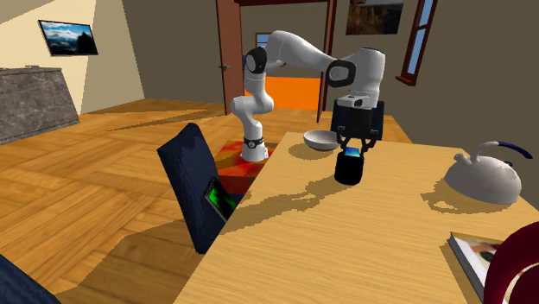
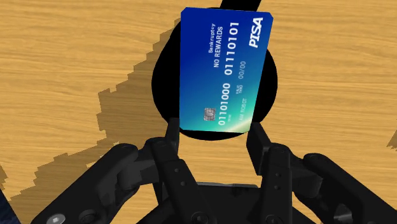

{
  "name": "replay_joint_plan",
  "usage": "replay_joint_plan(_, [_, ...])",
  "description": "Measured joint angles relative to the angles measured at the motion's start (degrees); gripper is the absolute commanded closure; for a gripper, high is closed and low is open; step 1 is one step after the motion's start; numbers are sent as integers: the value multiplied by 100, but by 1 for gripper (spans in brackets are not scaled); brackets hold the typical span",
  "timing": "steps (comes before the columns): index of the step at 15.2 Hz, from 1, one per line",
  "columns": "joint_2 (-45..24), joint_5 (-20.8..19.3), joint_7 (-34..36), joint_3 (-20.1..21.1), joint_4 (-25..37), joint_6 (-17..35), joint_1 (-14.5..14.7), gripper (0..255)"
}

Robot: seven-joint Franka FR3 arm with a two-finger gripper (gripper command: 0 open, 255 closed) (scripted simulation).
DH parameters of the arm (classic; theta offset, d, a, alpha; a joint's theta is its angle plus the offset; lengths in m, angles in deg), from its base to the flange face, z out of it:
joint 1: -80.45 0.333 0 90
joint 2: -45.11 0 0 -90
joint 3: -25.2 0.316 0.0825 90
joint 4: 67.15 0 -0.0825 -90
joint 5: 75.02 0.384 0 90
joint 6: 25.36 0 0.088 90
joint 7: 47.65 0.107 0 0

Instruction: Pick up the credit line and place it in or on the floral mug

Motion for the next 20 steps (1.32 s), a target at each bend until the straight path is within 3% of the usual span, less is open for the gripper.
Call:
replay_joint_plan(7, [-14,-17,16,-7,-82,114,-9,255])
replay_joint_plan(8, [-17,-18,18,-7,-79,113,-8,0])
replay_joint_plan(14, [-26,-19,18,-10,-87,112,-9,0])
replay_joint_plan(20, [115,73,-58,48,389,-485,52,0])
